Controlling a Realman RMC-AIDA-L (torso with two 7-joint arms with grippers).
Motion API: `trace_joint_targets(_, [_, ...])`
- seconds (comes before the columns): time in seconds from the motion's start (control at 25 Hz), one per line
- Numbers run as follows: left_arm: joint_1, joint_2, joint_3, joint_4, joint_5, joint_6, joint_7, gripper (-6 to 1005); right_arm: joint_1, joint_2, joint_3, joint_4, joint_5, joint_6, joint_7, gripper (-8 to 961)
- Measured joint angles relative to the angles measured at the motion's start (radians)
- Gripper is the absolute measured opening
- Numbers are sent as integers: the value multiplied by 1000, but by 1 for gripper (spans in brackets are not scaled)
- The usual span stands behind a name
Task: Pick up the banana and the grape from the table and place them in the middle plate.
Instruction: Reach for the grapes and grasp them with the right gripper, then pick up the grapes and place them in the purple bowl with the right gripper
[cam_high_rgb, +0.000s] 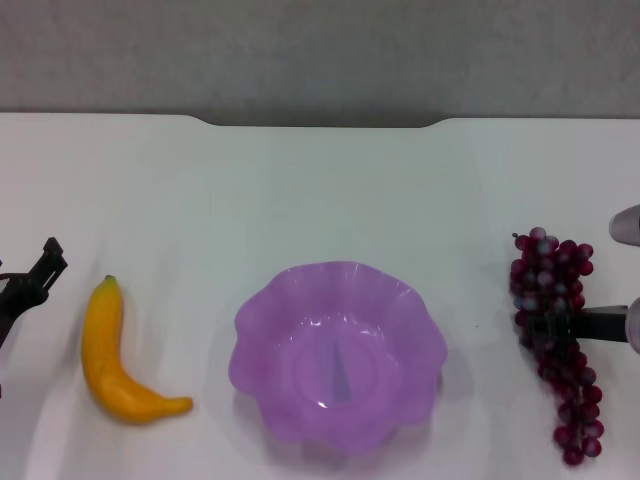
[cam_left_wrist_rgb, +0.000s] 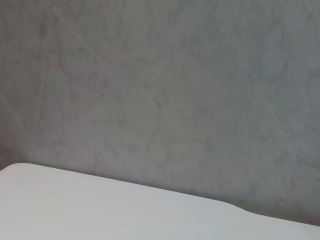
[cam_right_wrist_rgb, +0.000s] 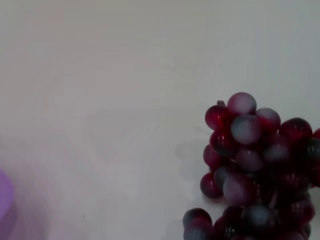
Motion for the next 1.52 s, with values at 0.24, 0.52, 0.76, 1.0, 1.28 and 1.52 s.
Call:
trace_joint_targets(0.24, [-1, 0, 0, 0, 0, 0, 0, 891, -3, 3, -28, -7, 5, -46, -31, 541])
trace_joint_targets(0.52, [-2, 0, 0, 0, 1, 0, 0, 890, -5, 5, -98, -10, 21, -86, -25, 461])
trace_joint_targets(0.76, [-3, 0, 0, 0, 3, 0, 0, 890, -6, 6, -140, -11, 45, -115, -28, 454])
trace_joint_targets(1.0, [-2, -1, 0, -1, 3, 0, 0, 891, -7, 6, -189, -11, 45, -159, -29, 454])
trace_joint_targets(1.28, [-1, -2, 0, -1, 1, 0, 0, 890, -9, 6, -234, -11, 45, -201, -26, 448])
trace_joint_targets(1.52, [-1, -2, 0, 0, 0, 0, 0, 890, -25, 6, -275, -2, 45, -254, -25, 447])
